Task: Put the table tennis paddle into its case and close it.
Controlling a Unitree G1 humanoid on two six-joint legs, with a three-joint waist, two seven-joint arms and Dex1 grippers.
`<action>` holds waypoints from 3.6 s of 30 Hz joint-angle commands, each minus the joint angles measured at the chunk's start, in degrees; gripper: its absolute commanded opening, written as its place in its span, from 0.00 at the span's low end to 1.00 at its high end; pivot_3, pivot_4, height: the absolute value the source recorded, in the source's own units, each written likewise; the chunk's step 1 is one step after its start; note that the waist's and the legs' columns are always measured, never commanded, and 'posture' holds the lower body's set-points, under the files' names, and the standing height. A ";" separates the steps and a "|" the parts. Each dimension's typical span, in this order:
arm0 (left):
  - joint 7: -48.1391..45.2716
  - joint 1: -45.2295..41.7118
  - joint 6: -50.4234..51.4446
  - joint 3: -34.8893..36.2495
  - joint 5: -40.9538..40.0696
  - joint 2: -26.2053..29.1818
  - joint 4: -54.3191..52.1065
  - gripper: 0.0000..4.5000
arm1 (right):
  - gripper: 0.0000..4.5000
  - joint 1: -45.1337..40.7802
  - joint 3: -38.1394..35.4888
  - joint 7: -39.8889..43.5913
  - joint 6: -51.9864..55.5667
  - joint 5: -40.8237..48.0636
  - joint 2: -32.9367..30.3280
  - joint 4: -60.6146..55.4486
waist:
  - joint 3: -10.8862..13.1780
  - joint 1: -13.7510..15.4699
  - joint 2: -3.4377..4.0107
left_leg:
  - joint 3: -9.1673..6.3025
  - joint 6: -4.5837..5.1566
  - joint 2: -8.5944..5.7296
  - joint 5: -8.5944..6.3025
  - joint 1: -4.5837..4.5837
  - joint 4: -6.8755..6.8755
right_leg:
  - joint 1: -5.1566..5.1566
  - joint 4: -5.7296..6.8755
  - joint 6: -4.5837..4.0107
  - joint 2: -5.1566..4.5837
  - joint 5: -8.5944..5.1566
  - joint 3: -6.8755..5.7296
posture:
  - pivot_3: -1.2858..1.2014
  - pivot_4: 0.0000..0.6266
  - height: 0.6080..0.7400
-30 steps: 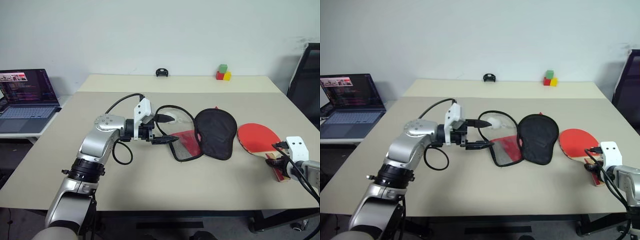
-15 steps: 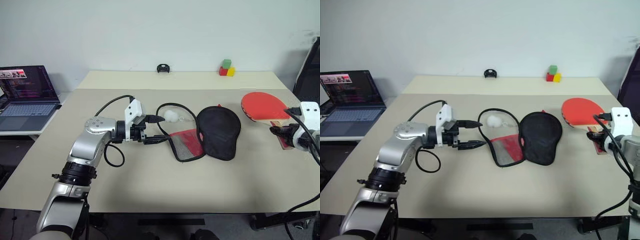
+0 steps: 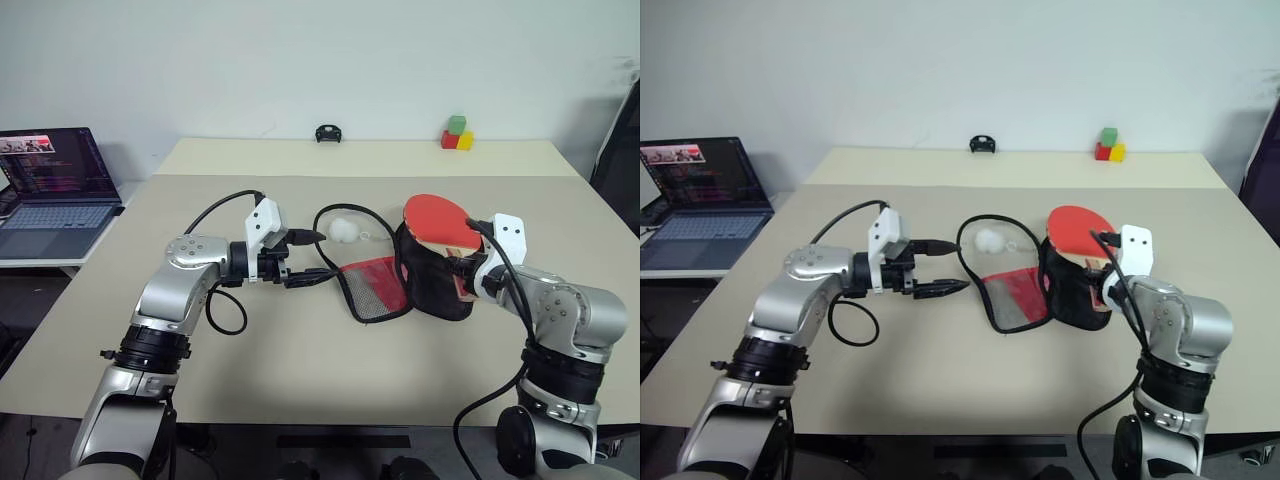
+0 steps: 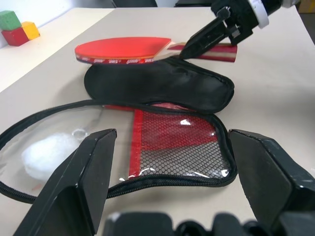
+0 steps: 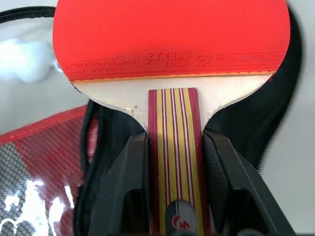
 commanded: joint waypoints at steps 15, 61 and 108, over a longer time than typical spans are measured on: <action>1.18 -0.30 -0.84 1.44 -0.62 0.30 -1.56 0.89 | 0.25 0.88 6.21 -3.82 -14.01 -4.12 5.13 7.49 | -0.01 -0.80 0.02 | 0.05 0.16 0.02 -0.06 0.09 0.00 | -0.03 0.12 -0.01 0.04 0.00 0.04 | 0.52 0.24 1.00; 1.60 0.52 -0.46 1.22 -0.60 0.18 -2.44 0.89 | 0.60 3.81 9.57 -10.90 -21.18 -9.09 10.59 7.35 | -0.02 -0.80 0.03 | 0.04 0.14 0.02 -0.04 0.11 0.01 | -0.03 0.15 -0.01 0.04 0.00 0.04 | 0.52 0.24 1.00; 14.37 0.49 -9.10 2.08 8.89 -2.32 17.60 0.89 | 0.92 5.24 4.96 42.06 -18.72 23.41 -34.53 -5.93 | -0.01 -0.27 -0.04 | -0.01 0.23 0.03 -0.04 0.10 0.06 | 0.06 0.12 -0.01 0.03 0.00 -0.04 | 0.52 0.24 1.00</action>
